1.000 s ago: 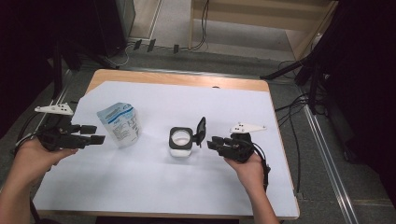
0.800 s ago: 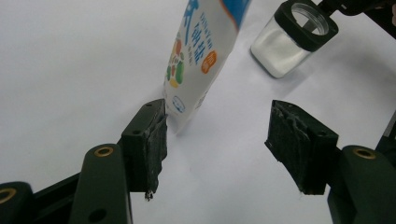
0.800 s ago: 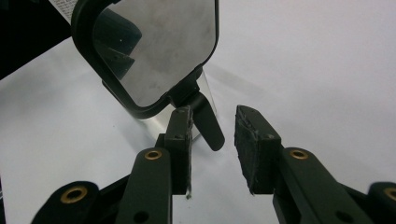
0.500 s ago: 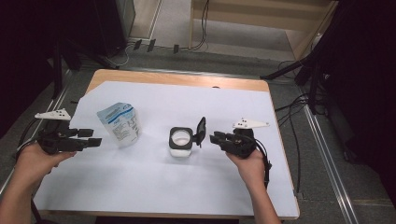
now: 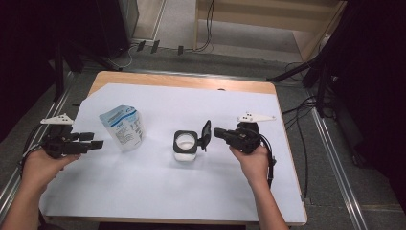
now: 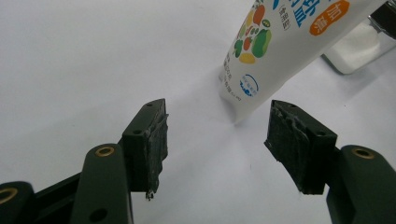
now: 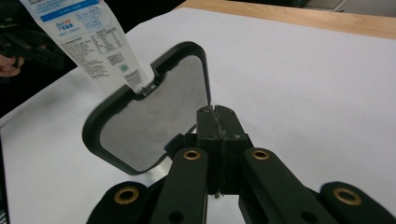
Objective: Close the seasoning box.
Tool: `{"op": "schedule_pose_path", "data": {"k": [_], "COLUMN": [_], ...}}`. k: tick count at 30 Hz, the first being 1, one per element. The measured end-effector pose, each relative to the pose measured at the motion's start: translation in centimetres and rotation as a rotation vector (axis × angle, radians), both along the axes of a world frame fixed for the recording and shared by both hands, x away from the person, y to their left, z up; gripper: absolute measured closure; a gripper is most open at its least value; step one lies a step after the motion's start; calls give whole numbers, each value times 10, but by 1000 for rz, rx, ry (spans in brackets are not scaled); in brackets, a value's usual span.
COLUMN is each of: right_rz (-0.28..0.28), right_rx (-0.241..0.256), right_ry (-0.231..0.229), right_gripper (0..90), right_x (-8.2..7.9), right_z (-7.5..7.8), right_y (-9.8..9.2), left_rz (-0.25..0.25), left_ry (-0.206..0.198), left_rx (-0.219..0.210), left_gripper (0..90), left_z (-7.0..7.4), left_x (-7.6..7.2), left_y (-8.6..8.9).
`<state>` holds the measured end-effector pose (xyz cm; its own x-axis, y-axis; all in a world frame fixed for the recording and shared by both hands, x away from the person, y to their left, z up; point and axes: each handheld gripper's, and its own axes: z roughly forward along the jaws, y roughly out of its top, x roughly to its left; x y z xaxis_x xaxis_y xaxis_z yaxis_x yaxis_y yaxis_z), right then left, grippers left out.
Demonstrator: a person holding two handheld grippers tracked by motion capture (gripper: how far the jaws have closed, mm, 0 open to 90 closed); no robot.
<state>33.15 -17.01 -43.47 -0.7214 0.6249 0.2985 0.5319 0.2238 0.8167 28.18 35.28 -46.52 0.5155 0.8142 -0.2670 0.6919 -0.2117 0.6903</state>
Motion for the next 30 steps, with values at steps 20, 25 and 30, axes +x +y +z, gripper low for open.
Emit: {"op": "schedule_pose_path", "data": {"k": [20,25,30], "right_rz": [41,41,45], "right_rx": [0,2,4], "right_ry": [-5,-5,-8], "right_gripper": [900,900,900], "right_x": [2,2,2], "right_z": [1,2,2], "right_y": [14,16,17], "left_rz": [-52,-57,-56], "left_ry": [-2,1,-1], "left_rx": [6,17,13], "left_gripper": [399,399,399], "left_z": [-5,-6,-6], "left_x": [5,5,5], "left_y": [-8,-10,-9]}}
